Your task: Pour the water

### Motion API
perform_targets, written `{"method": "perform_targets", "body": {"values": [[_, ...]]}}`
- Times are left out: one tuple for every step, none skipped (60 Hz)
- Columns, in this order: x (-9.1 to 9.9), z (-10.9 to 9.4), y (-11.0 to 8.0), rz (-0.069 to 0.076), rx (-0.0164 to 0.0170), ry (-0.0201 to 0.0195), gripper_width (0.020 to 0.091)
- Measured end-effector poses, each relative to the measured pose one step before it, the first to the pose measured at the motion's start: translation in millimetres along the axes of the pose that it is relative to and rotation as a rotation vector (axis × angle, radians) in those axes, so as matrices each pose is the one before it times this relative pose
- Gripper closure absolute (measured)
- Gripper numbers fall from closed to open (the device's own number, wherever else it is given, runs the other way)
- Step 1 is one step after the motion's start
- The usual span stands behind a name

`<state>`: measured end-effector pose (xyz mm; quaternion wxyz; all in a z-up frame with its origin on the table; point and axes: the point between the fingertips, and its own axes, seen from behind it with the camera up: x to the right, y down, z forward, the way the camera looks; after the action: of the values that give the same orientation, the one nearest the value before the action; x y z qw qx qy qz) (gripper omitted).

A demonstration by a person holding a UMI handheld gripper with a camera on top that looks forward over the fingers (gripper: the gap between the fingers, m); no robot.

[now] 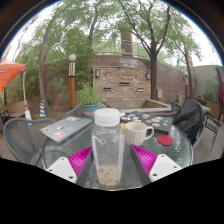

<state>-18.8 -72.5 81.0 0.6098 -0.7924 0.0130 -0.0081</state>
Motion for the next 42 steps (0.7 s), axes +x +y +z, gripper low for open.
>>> {"method": "perform_targets", "body": {"values": [[1.52,4.41,-2.26,-0.0062,0.01087,0.00492,0.0324],[1.14,3.79,-2.14,-0.0066,0.01119,0.00382,0.0325],[0.06,3.93,-2.17,-0.0067,0.01156,0.00062,0.0334],[-0.18,3.06,-1.39,-0.0075,0.00996,-0.00133,0.0365],[-1.58,2.99,-0.43,-0.0085,0.00444,-0.00561,0.0433],[-2.75,3.27,1.55,-0.0075,-0.00179,-0.00985,0.0532],[-1.88,2.95,2.91,-0.0042,-0.01150,-0.00416,0.0628],[0.70,1.71,0.97,-0.0025,-0.00676,0.00642,0.0625],[1.58,1.41,-4.22,-0.0028,0.01825,0.01085,0.0626],[1.44,-0.73,0.01,-0.0056,0.01272,0.00566,0.0628],[0.08,0.36,0.10,-0.0105,0.00539,0.00512,0.0627],[-1.32,0.10,-1.24,-0.0142,0.00948,0.00040,0.0627],[-2.88,0.17,-1.12,-0.0185,0.00914,-0.00553,0.0629],[-3.34,0.45,-0.21,-0.0218,0.00559,-0.00887,0.0628],[-4.78,2.40,-3.87,-0.0223,0.00357,-0.00313,0.0629],[-1.79,0.55,-0.49,-0.0210,0.00031,-0.01010,0.0630],[-2.64,0.78,0.42,-0.0211,-0.00068,-0.00835,0.0630],[-2.50,0.86,-0.42,-0.0188,0.00106,-0.00683,0.0629],[-7.23,0.09,1.68,-0.0188,-0.00020,-0.00245,0.0629],[-0.01,0.79,-3.17,-0.0162,-0.00499,-0.00817,0.0652],[-2.65,1.08,0.43,-0.0165,-0.00546,-0.00820,0.0650],[-1.78,1.19,-0.01,-0.0154,-0.00571,-0.00669,0.0651],[-1.69,1.35,-0.45,-0.0134,-0.00679,-0.00684,0.0671],[-2.67,1.40,1.67,-0.0101,-0.00570,-0.00901,0.0672],[-1.01,0.69,-1.90,-0.0043,-0.01069,-0.01312,0.0673],[-3.15,1.66,-0.83,0.0002,-0.00827,-0.01510,0.0690],[-2.94,1.86,-1.52,0.0063,-0.00879,-0.01643,0.0691],[-2.66,1.82,-0.61,0.0143,-0.01327,-0.01681,0.0691],[-4.35,1.42,5.49,0.0153,-0.01049,-0.01473,0.0698],[-0.47,2.09,-5.23,0.0237,-0.01412,-0.02488,0.0708],[-3.16,2.25,-1.31,0.0227,-0.01343,-0.02018,0.0709],[-2.70,2.05,-2.96,0.0211,-0.00944,-0.02021,0.0709],[-4.82,2.63,1.05,0.0171,-0.00500,-0.01487,0.0709],[-4.46,5.15,-4.98,0.0178,-0.00655,-0.01219,0.0715],[8.31,-1.48,0.64,0.0189,0.00403,-0.01793,0.0729],[1.34,2.44,-4.11,0.0252,-0.00165,-0.00520,0.0729],[-6.39,6.77,-8.66,0.0302,-0.00685,0.00519,0.0730],[2.14,1.40,-4.70,0.0318,-0.00088,-0.00370,0.0729],[3.92,1.95,-5.45,0.0367,-0.00429,-0.00956,0.0729],[3.06,-0.05,-1.02,0.0438,0.00210,-0.02017,0.0728],[-0.71,2.19,-5.81,0.0525,0.00024,-0.01703,0.0728],[-2.47,2.29,-5.11,0.0609,0.00055,-0.02038,0.0729]]}}
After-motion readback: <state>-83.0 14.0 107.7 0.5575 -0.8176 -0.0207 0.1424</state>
